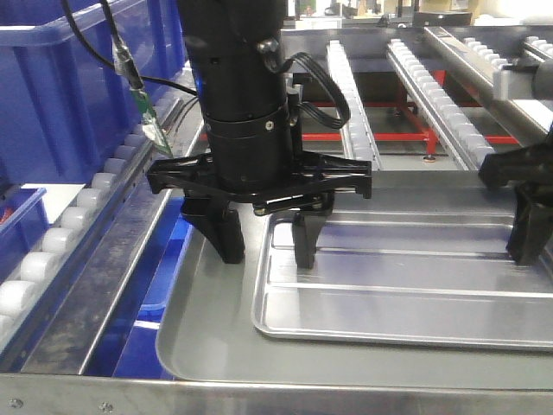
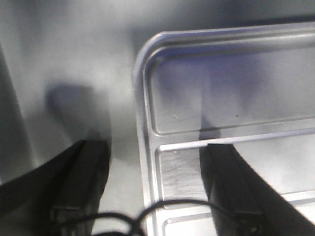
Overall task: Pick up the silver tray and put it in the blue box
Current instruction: 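Close both grippers on the silver tray's rims, then lift the silver tray with both grippers up out of the pan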
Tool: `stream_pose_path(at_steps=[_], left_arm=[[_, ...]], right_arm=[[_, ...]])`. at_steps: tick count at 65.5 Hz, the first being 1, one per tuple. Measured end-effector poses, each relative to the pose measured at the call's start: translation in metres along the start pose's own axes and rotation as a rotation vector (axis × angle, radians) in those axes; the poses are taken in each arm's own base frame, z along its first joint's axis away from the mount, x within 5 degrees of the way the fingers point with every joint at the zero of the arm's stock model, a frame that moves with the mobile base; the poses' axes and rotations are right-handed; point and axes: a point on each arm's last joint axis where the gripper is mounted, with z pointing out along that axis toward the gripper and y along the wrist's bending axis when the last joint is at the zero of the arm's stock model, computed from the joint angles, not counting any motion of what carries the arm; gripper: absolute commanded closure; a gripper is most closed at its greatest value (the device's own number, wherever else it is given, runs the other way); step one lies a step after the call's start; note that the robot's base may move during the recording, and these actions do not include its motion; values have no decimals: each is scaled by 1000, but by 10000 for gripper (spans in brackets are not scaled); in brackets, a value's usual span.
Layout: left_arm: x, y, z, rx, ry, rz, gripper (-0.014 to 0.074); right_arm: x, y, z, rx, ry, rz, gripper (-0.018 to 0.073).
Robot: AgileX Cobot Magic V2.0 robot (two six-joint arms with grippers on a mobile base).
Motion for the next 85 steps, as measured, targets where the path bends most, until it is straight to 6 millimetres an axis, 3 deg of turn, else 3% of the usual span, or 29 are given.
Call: stream_pose_path(at_steps=[8,15,21,30,36,58,67,85], left_arm=[[-1,0,0,0,0,0,274],[0,0,1,-1,1,0,298],[-1,-1,1,-1,1,-2,385],[-1,-1,1,2,-2,-2,584],[-1,1,1,-16,4,5,714],[-6,1,-6,-26,11,-23,697],[-10,2,-20,-41,0,-15,701],[-13,10,-81,-36,-94,0,701]], right_arm=[[-1,0,7,3,12,3,122],[-2,0,7,2,10,2,219],[-3,1,8,-2,12,7,337],[-3,2,8,-3,12,6,506],[-3,1,8,-1,14,8,497],[-1,1,2,1,24,14,498],[1,1,-21,-11,-15,19,498],[1,10,-85,-60,-121,32,498]])
